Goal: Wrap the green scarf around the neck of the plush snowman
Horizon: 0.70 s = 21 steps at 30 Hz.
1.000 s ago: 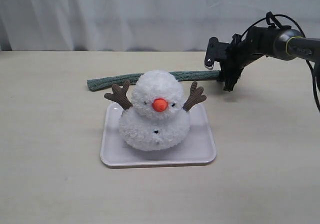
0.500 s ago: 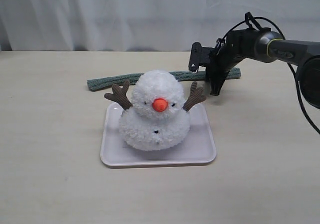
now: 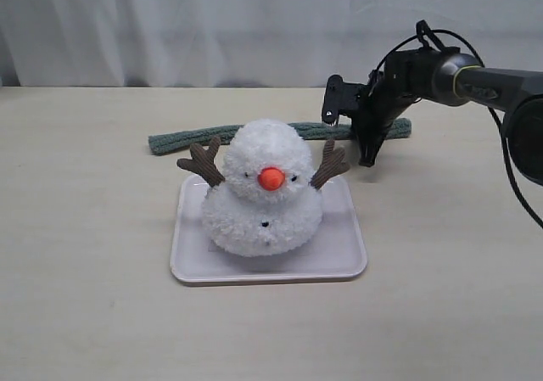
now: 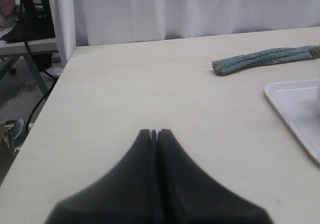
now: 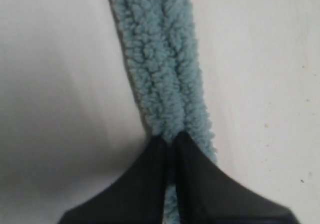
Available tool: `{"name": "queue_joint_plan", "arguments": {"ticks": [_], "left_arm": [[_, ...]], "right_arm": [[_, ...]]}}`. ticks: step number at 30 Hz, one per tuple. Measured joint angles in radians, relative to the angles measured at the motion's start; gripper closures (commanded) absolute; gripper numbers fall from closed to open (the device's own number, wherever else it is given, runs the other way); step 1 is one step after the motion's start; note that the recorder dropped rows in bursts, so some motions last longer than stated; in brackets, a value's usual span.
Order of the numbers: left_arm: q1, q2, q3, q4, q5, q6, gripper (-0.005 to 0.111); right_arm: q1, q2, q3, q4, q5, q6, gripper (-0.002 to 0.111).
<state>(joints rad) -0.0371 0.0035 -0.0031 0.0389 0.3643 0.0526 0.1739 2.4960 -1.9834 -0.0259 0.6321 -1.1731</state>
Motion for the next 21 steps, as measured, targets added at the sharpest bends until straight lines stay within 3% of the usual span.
{"name": "queue_joint_plan", "arguments": {"ticks": [15, 21], "left_arm": [[0.0, 0.0, 0.0, 0.0, 0.0, 0.0, 0.107], [0.0, 0.0, 0.0, 0.0, 0.0, 0.0, 0.107]], "right_arm": [[-0.008, -0.094, 0.007, 0.052, 0.283, 0.099, 0.102], [-0.063, -0.145, 0.007, 0.103, 0.401, 0.189, 0.102]]}}
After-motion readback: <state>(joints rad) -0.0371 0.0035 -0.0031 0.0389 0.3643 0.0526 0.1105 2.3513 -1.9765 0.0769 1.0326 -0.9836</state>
